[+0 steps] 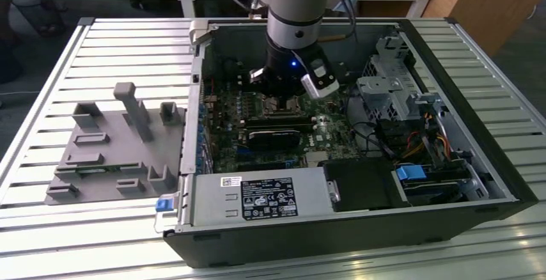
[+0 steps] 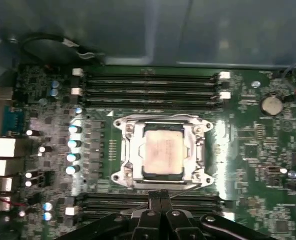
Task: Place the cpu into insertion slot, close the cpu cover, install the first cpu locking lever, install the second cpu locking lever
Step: 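Install the second cpu locking lever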
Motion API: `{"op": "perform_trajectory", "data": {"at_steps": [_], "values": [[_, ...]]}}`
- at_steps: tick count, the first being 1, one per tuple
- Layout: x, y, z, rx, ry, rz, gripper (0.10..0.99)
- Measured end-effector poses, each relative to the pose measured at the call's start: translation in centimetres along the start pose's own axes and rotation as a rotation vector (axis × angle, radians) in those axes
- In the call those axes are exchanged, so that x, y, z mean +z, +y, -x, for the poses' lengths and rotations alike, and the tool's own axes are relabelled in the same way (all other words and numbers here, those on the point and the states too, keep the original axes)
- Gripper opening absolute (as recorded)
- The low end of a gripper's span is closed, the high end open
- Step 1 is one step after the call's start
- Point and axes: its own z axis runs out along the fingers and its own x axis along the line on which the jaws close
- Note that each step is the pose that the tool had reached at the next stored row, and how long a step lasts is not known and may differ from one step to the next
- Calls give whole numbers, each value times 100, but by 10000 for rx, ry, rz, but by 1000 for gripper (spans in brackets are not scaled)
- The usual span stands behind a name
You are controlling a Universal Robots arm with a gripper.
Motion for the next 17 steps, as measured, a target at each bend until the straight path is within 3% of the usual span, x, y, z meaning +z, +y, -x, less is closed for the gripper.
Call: {"op": "perform_trajectory", "data": {"at_steps": [4, 8, 10, 17], "values": [[52, -6, -95, 0, 1, -2, 122], [125, -15, -122, 0, 0, 2, 122], [146, -21, -127, -1, 2, 52, 122], [151, -107, -141, 0, -3, 721, 122]]}}
